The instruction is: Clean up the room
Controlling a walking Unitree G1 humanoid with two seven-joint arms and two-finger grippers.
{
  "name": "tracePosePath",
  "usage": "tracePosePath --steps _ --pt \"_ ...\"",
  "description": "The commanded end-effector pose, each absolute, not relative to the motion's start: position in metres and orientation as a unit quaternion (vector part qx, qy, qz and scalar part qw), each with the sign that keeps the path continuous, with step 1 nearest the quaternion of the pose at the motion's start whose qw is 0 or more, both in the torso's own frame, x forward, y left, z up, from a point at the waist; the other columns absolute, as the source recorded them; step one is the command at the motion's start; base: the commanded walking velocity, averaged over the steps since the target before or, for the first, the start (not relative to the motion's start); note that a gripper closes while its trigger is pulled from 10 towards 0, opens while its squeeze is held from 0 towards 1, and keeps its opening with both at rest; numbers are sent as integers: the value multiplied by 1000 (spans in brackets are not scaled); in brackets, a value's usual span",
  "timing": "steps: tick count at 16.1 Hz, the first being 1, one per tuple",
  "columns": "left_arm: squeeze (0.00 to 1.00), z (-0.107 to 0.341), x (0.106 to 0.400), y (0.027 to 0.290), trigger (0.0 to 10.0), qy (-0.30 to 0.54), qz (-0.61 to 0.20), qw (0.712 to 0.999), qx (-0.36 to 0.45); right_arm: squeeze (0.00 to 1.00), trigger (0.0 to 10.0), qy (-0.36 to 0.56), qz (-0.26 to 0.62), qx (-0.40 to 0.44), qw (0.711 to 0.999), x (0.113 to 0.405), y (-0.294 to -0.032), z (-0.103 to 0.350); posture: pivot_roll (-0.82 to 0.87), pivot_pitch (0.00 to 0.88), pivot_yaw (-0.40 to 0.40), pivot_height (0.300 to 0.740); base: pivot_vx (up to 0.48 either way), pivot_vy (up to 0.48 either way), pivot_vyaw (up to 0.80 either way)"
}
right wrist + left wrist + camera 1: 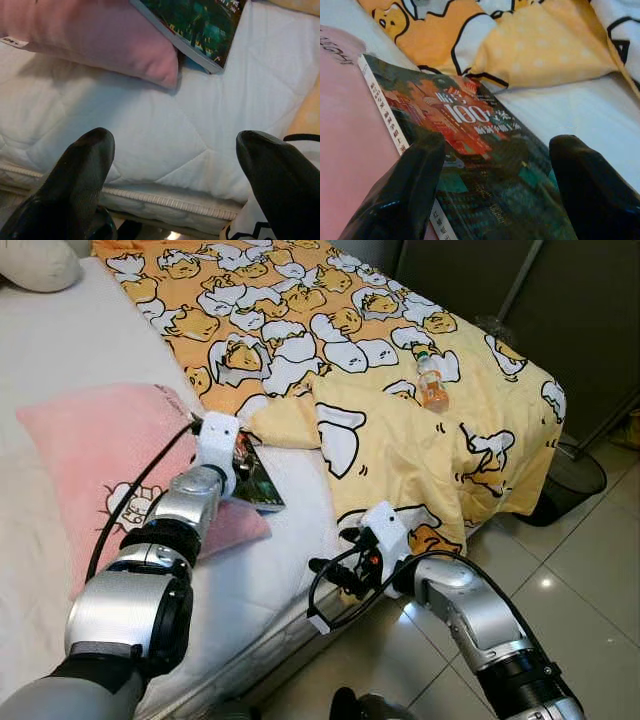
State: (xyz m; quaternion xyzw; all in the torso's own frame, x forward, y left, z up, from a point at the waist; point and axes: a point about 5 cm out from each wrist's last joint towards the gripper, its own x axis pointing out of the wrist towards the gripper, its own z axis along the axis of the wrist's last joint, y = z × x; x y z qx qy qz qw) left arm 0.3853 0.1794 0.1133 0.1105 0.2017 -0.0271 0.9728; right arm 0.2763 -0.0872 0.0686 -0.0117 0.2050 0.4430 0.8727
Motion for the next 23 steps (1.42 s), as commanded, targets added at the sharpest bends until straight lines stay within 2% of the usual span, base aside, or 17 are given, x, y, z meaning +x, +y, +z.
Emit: tracePosePath --steps 1,5,9,10,13,17,18,19,20,23 --pt "0 107 383 182 10000 217 -3 971 104 0 10000 201 445 -18 872 276 -89 72 -56 67 -42 732 0 0 0" --pt "0 117 386 192 10000 183 35 977 106 0 10000 204 444 -19 872 273 -90 71 -61 69 -39 732 0 0 0" --pt "0 108 380 202 10000 209 64 971 94 0 10000 206 445 -19 871 274 -88 71 -54 66 -39 732 0 0 0" --pt "0 104 379 200 10000 217 57 971 84 0 10000 206 445 -19 871 274 -88 71 -52 64 -40 732 0 0 0" --pt "0 98 379 172 10000 221 -28 972 77 0 10000 208 446 -20 870 274 -88 70 -53 58 -42 732 0 0 0" --pt "0 93 377 166 10000 233 -32 969 73 0 10000 210 445 -22 870 275 -89 70 -54 48 -41 732 0 0 0" --pt "0 85 372 168 9529 256 -21 964 70 0 10000 211 445 -24 870 275 -89 69 -54 48 -41 732 0 0 0" --pt "0 81 370 168 6471 266 -16 962 66 0 10000 211 445 -24 870 275 -89 69 -54 48 -41 732 0 0 0" --pt "0 78 368 168 0 270 -15 961 64 0 10000 211 445 -25 870 275 -88 69 -56 47 -40 732 0 0 0" --pt "0 76 367 166 0 268 -13 960 82 0 10000 211 443 -25 871 275 -87 70 -61 49 -38 732 0 0 0"
